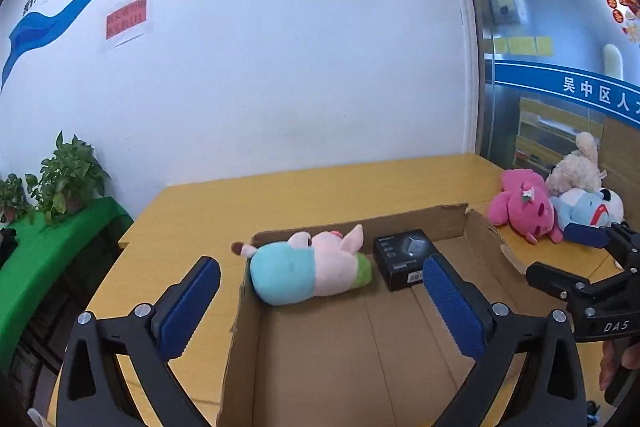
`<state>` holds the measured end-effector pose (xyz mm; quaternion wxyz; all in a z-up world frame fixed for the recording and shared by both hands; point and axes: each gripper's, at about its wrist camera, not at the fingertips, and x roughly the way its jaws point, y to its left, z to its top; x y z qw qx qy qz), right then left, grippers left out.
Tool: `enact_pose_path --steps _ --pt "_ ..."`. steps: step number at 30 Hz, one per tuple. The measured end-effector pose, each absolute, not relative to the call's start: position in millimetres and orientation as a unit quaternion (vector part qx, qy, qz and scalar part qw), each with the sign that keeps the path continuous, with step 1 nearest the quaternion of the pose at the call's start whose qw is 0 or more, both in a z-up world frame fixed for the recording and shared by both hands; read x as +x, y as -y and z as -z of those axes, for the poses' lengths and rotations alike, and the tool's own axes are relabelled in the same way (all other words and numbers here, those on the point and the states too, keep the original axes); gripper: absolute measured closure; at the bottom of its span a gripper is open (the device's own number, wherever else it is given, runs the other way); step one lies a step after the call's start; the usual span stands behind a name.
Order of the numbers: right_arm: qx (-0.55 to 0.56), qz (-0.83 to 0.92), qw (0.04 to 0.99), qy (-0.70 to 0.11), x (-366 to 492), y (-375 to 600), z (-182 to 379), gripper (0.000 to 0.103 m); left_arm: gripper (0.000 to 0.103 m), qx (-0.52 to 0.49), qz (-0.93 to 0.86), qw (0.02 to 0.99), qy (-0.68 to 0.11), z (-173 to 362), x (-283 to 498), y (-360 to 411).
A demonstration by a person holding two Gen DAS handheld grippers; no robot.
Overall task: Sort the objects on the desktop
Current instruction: 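Lower the charger box into the cardboard box and open the left tool, then withdraw the left tool and move the right tool toward the black sunglasses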
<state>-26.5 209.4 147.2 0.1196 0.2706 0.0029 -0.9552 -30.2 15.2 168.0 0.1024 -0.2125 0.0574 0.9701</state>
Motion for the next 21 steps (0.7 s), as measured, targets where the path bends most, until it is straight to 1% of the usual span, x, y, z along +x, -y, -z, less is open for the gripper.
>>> enact_pose_path --steps 4,7,12,16,21 --pt "0.261 0.960 0.093 -0.033 11 -202 -147 0.001 0.000 -0.223 -0.967 0.115 -0.030 -164 -1 -10" --pt "0.255 0.962 0.086 -0.051 34 -198 -146 0.001 0.000 -0.214 -0.973 0.082 -0.029 -162 20 -9" --pt "0.247 0.964 0.088 -0.036 55 -200 -144 0.001 0.000 -0.215 -0.973 0.083 -0.027 -158 44 -7" --pt "0.257 0.962 0.083 -0.036 55 -202 -134 0.001 0.000 -0.236 -0.968 0.081 -0.017 -149 45 -6" --pt "0.266 0.958 0.102 -0.033 55 -198 -120 0.001 0.000 -0.250 -0.965 0.077 -0.007 -134 39 -3"
